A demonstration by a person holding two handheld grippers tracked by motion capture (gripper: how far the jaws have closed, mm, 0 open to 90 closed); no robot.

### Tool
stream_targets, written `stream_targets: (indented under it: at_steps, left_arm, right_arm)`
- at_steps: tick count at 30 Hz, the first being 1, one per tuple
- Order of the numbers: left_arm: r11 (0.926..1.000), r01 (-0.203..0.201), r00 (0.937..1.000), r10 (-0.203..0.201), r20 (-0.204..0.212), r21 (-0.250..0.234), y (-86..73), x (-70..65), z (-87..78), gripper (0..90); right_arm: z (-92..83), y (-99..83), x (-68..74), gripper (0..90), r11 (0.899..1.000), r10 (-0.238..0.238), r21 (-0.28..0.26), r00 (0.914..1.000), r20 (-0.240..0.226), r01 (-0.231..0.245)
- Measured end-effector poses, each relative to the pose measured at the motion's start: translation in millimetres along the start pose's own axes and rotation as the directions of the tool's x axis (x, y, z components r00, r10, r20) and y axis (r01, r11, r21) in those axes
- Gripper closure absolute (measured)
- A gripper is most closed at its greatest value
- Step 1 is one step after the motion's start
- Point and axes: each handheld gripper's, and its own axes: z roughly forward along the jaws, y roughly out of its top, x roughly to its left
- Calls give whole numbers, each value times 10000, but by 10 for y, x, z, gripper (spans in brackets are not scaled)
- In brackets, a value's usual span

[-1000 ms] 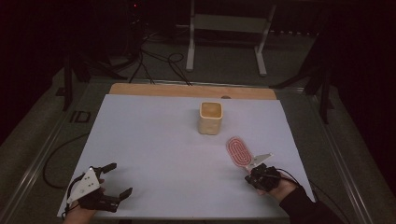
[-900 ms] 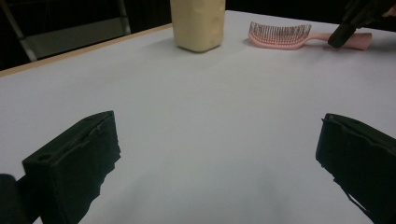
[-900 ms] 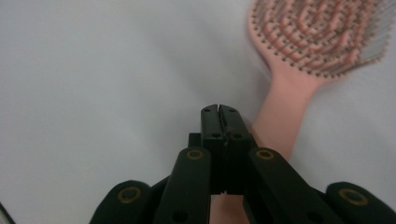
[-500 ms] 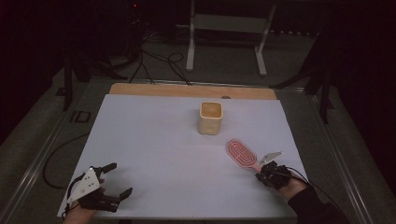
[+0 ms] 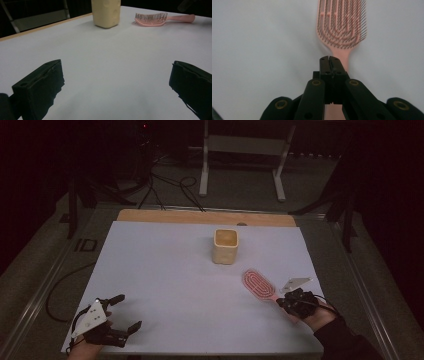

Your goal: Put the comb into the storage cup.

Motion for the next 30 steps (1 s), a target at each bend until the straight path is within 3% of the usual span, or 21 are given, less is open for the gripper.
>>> stream_targets:
  at_steps: [9,12,20,25,28,30]
  left_arm:
    - [10000,27,10000,-27,-8,-10,-1,0,0,0]
    - [10000,31,10000,-31,1,-15,-1,2,4,0]
    - [10000,5,10000,-5,6,1,-1,-2,3,0]
    - [10000,10,10000,-10,21,38,-4,0,6,0]
    - [10000,-14,10000,14,19,10,0,-4,3,0]
    - [10000,-7,10000,7,10,33,-3,-2,3,0]
  right_arm:
    - [-159,122,-59,875,9996,-132,-235,9995,283,139]
    - [-143,139,-66,812,9998,-25,-207,9996,297,31]
    - [-74,212,-181,402,9992,386,-107,9989,268,-383]
    - [-32,250,-208,268,9990,447,-16,9988,196,-447]
    - [38,271,-227,132,9986,526,35,9984,206,-527]
    - [81,274,-234,116,9984,567,43,9981,222,-568]
